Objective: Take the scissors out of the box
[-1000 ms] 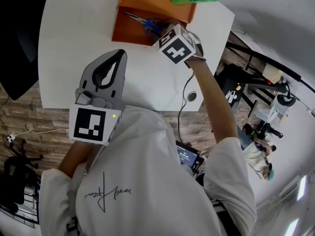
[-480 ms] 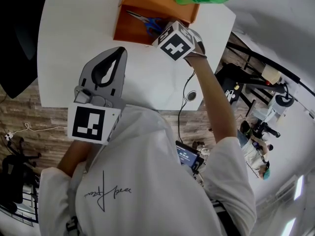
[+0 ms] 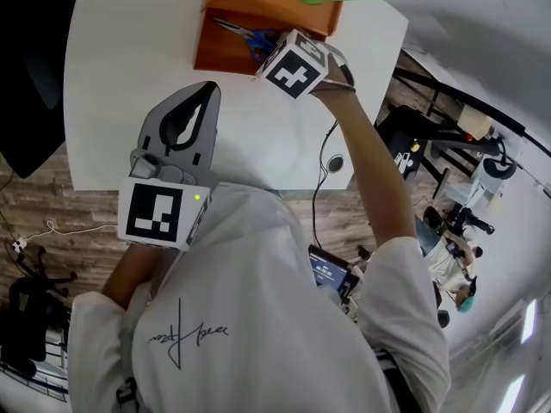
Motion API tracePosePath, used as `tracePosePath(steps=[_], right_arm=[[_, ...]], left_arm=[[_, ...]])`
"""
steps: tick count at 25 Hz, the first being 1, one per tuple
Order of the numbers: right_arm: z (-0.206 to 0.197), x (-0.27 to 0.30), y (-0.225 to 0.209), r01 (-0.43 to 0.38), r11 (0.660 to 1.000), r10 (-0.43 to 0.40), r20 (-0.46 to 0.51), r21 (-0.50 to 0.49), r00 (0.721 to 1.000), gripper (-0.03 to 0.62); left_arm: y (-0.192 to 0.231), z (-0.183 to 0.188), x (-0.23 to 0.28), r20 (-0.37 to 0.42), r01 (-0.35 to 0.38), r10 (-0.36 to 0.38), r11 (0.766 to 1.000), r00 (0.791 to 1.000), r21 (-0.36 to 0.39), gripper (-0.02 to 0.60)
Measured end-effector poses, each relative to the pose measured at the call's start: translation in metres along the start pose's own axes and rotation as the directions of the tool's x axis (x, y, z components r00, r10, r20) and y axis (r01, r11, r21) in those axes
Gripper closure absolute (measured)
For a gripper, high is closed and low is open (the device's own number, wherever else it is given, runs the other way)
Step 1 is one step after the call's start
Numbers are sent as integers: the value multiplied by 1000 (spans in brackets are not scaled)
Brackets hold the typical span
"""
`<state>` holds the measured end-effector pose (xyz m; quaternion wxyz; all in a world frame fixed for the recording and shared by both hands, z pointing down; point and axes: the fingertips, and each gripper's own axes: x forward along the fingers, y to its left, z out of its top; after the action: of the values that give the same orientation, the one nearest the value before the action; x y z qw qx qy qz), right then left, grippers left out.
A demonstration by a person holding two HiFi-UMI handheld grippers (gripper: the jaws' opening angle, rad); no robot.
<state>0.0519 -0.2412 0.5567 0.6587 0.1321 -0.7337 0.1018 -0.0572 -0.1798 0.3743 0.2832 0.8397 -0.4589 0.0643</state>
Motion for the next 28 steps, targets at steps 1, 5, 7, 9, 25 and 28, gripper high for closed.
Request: tracePosePath(steps=[1,5,7,9,25,28], right_arm=[[0,0,0,-3,1000,3,-2,1,1000,496],[1,1,0,-2,1000,2,13,14,1000,497],[-1,2,1,-7,1000,6,25,20,1000,497],[-1,1,0,-5,1000,4,34,24,999,497],[-5,-3,6,24,998,-29,80,54,996,502],[-7,-7,9,24,998,-29,80,56,996,502]], left_arm=[[-1,0,0,-1,0,0,1000,1000,2,584],[-4,-3,-1,-3,-3,3,1000,1000,5,584],[-6,-4,-2,-2,-3,3,1000,1000,7,584],[-6,-2,-3,0,-4,4,1000,1000,11,584],[-13,-6,-9,-9,-8,8,999,1000,50,584],[-13,-5,-11,-3,-7,7,999,1000,53,584]])
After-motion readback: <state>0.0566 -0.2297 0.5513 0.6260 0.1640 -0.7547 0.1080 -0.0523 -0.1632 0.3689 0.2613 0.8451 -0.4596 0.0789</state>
